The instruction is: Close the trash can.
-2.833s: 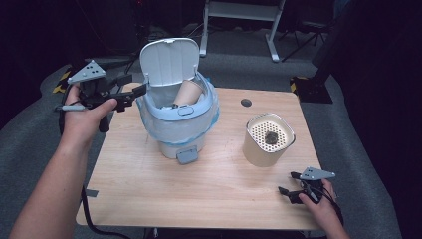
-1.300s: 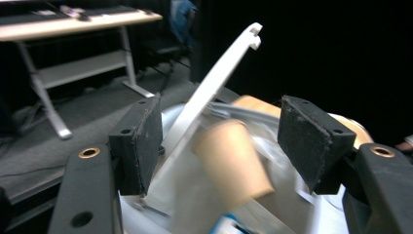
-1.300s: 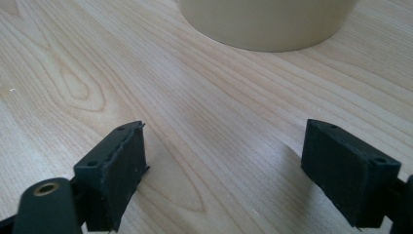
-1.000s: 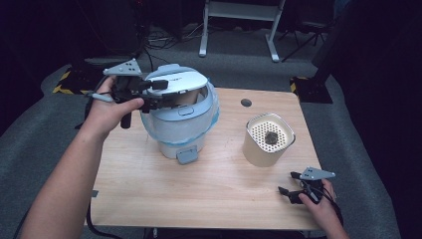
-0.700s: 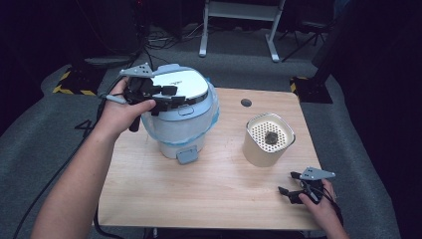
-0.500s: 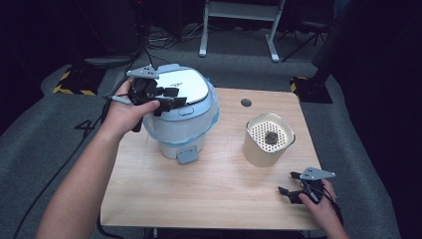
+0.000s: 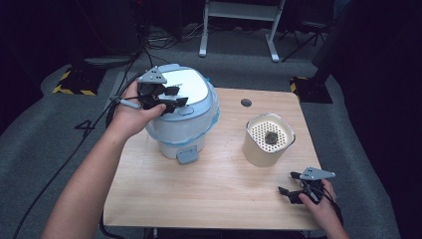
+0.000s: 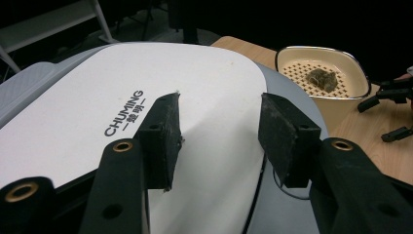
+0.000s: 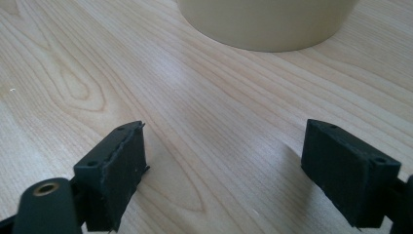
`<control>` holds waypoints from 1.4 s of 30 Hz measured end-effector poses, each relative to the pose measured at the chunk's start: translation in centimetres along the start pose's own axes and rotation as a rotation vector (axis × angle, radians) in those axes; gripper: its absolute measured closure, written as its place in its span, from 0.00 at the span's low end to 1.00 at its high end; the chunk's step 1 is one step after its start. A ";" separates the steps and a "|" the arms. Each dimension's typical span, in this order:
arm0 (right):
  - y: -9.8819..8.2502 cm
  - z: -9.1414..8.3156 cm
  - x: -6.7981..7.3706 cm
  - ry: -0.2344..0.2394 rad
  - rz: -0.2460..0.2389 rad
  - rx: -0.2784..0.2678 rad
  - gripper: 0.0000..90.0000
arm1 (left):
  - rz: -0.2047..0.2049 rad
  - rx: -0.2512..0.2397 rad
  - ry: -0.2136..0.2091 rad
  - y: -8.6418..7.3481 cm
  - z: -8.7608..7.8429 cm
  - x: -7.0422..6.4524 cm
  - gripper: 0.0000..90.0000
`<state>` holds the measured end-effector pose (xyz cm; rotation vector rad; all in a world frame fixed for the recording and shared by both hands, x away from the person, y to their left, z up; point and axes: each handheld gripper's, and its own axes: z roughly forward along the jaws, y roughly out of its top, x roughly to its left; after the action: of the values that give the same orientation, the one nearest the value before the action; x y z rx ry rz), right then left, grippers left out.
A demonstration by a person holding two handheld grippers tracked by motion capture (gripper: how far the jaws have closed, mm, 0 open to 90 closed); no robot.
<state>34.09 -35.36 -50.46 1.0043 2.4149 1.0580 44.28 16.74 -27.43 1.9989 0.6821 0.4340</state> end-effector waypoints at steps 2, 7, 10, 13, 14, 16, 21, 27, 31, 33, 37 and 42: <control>0.0 0.0 0.0 0.000 0.000 0.000 0.18 | 0.004 -0.004 0.006 -0.1 0.0 0.0 0.56; 0.0 0.0 0.0 0.000 0.000 0.000 0.18 | 0.009 -0.004 0.015 -0.1 0.1 -0.1 0.56; 0.0 0.0 0.0 0.000 0.000 0.000 0.18 | 0.030 0.018 0.039 -0.1 0.3 -0.4 0.59; 0.0 0.0 0.0 0.000 0.000 0.000 0.18 | 0.023 0.003 0.035 -0.2 0.5 -0.4 0.58; 0.0 0.0 0.0 0.000 0.000 0.000 0.18 | 0.013 -0.010 0.030 -0.3 0.6 -0.3 0.56; 0.0 0.0 0.0 0.000 0.000 0.000 0.18 | 0.010 -0.011 0.029 -0.3 0.6 -0.3 0.51; 0.0 0.0 0.0 0.000 0.000 0.000 0.18 | -0.016 -0.004 -0.015 -0.1 0.3 -0.4 0.38; 0.0 0.0 0.0 0.000 0.000 0.000 0.18 | 0.012 -0.038 -0.062 -0.1 -1.1 -1.8 0.36; 0.0 0.0 0.0 0.000 0.000 0.000 0.18 | 0.049 -0.041 -0.063 -0.3 -2.4 -2.9 0.34; 0.0 0.0 0.0 0.000 0.000 0.000 0.18 | 0.054 -0.052 -0.066 -0.4 -3.0 -3.4 0.33; 0.0 0.0 0.0 0.000 0.000 0.000 0.18 | 0.054 -0.065 -0.079 -1.0 -4.3 -4.1 0.33; 0.0 0.0 0.0 0.000 0.000 0.000 0.18 | 0.071 -0.065 -0.066 -2.0 -5.5 -4.9 0.32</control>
<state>34.09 -35.37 -50.46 1.0042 2.4153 1.0578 36.79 18.17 -26.62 1.9711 0.5510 0.4253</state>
